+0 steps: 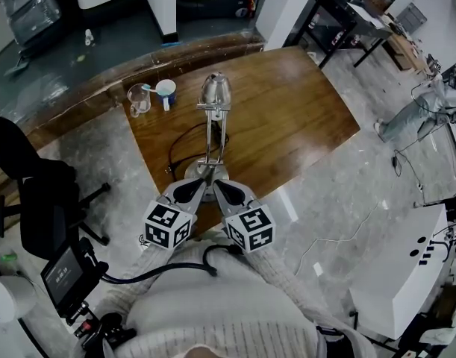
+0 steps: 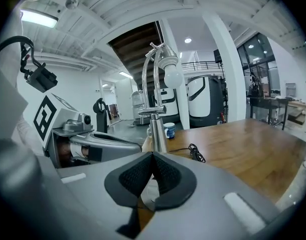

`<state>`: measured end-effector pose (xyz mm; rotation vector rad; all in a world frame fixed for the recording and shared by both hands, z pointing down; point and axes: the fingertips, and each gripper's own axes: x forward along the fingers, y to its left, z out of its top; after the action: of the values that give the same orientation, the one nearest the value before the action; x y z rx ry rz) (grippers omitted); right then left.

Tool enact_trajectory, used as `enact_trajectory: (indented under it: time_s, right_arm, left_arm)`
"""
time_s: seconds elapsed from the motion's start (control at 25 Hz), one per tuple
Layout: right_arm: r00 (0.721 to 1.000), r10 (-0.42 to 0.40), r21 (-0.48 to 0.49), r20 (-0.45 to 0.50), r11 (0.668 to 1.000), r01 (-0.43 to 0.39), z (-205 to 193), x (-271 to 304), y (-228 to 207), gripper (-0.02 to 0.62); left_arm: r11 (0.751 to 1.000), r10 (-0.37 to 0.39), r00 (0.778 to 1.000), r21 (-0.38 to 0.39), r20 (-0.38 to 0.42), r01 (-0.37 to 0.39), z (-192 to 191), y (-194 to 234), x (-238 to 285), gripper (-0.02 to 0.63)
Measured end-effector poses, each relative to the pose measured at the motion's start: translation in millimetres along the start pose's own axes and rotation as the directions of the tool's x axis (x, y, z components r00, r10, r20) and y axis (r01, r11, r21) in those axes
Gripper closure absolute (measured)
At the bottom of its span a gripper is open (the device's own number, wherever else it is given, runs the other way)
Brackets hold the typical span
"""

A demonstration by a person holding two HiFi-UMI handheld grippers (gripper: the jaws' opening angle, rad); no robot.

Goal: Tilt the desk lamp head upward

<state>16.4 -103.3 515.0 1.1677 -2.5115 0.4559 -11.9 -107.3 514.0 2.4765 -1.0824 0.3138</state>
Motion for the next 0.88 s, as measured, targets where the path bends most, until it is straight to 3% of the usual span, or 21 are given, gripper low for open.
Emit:
enact_trajectory:
  time_s: [0.88]
  right_arm:
    - [1.0, -0.018, 0.018, -0.005, 1.0, 0.018, -4.1, 1.8, -6.5, 0.597]
  left_arm:
    - [1.0, -0.025, 1.0, 0.017, -0.014, 0.025, -0.9, -4.4, 5.4, 0.598]
